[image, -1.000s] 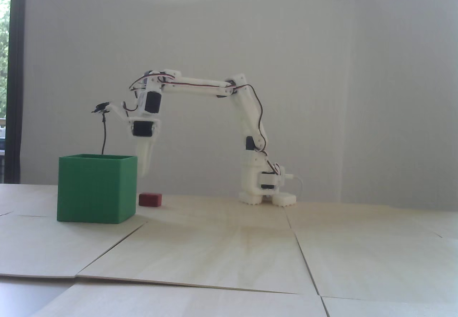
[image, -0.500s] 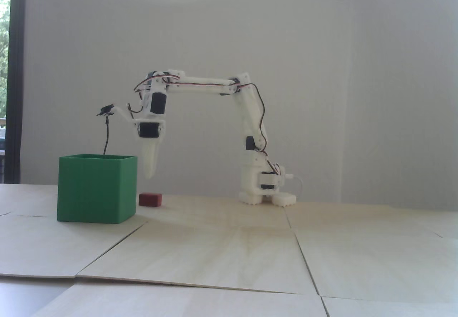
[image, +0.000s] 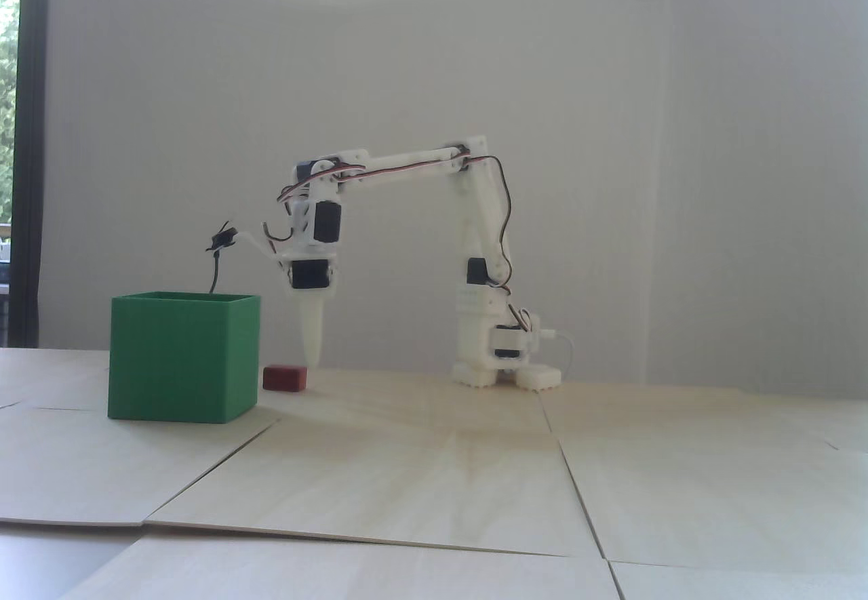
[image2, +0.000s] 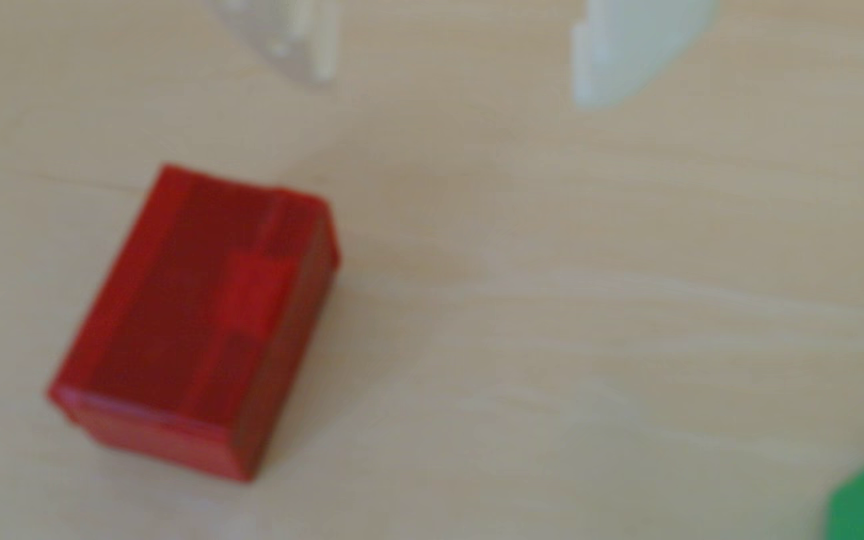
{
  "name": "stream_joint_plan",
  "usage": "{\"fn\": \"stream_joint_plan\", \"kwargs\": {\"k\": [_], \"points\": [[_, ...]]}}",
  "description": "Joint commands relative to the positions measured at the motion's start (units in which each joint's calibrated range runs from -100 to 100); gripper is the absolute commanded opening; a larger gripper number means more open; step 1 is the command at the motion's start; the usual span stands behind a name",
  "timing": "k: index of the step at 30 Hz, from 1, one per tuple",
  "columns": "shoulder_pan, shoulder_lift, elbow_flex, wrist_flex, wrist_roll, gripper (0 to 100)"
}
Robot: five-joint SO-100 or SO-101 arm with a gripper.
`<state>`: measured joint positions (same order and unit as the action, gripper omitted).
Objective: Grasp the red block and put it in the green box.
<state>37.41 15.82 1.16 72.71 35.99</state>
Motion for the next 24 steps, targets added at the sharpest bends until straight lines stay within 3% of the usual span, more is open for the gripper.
{"fn": "stream_joint_plan", "kwargs": {"k": [1, 24], "points": [[0.91, -5.75, -0.28, -0.96, -0.28, 16], [7.02, 0.02, -9.15, -0.87, 0.09, 16]]}}
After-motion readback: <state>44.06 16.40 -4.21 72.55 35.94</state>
